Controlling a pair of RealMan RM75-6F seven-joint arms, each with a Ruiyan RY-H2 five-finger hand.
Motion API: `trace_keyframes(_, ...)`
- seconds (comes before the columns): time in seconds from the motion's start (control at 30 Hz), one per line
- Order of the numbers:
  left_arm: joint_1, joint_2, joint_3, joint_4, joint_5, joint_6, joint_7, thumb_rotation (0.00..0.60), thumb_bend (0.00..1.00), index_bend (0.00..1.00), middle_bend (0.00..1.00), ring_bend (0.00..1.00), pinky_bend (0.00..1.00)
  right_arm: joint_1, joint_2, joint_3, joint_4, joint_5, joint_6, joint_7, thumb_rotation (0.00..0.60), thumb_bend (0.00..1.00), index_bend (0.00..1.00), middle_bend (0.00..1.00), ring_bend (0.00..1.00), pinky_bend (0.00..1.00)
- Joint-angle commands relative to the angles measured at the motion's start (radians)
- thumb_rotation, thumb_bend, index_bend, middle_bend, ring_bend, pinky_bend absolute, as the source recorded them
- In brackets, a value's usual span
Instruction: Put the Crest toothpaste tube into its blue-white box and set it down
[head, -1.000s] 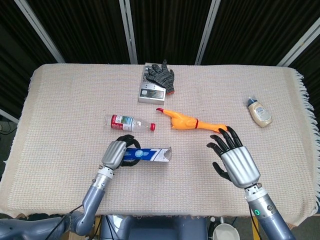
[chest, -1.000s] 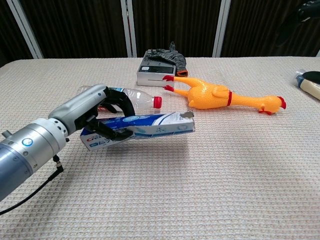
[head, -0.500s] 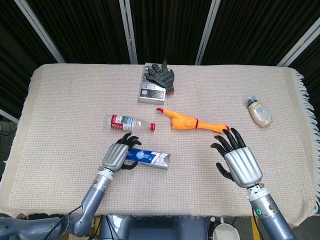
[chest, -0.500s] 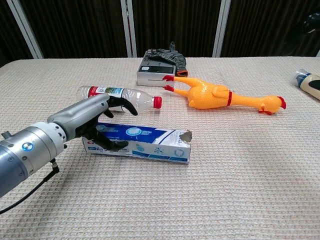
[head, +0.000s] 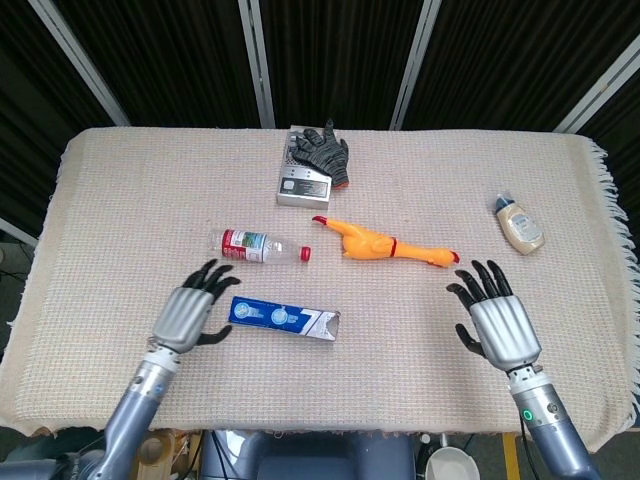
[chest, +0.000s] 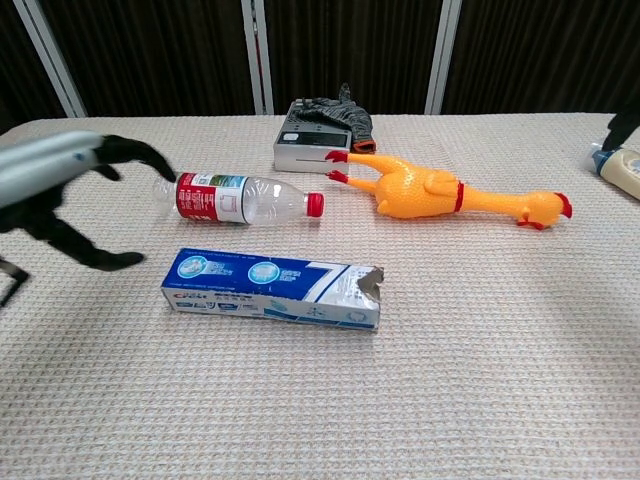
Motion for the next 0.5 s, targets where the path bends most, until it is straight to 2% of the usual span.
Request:
trace_keyframes(0.03,0.093,0.134,0.057,-0.049,0.027,0.084,-0.038,0.600,0.28,0.22,0.12,0.01,0.16,-0.009,-0.091,0.012,0.243,0.026,-0.008,0.161,0.600,0.35,0.26,0.18,0.04,0.00)
trace_keyframes(0.17,0.129,0.195,0.062,-0.003,0.046,0.110,-0.103,0.600,0.28,0.22,0.13,0.01,0.16,-0.008,-0.127,0.031,0.347,0.022,0.014,0.205,0.600,0.35,0.26,0.18,0.04,0.00)
trace_keyframes(0.3,0.159,0.215,0.059,0.061,0.072,0.150,-0.144,0.600,0.28,0.22,0.13,0.01,0.16,-0.010,-0.137,0.042,0.397,0.018,0.025,0.247,0.600,0.35,0.26,0.18,0.04,0.00)
trace_keyframes(0.43,0.189,0.226,0.050,0.093,0.049,0.160,-0.209,0.600,0.28,0.22,0.12,0.00,0.16,-0.013,-0.141,0.048,0.413,0.009,0.038,0.286,0.600,0.35,0.26,0.18,0.04,0.00)
trace_keyframes(0.47,0.194,0.228,0.047,0.101,0.048,0.163,-0.221,0.600,0.28,0.22,0.12,0.00,0.16,-0.056,-0.147,-0.009,0.358,-0.015,0.051,0.305,0.600,0.35,0.26,0.18,0.05,0.00)
trace_keyframes(0.5,0.200,0.229,0.048,0.112,0.050,0.167,-0.227,0.600,0.28,0.22,0.12,0.00,0.16,-0.103,-0.135,-0.050,0.299,-0.052,0.111,0.288,0.600,0.35,0.26,0.18,0.05,0.00)
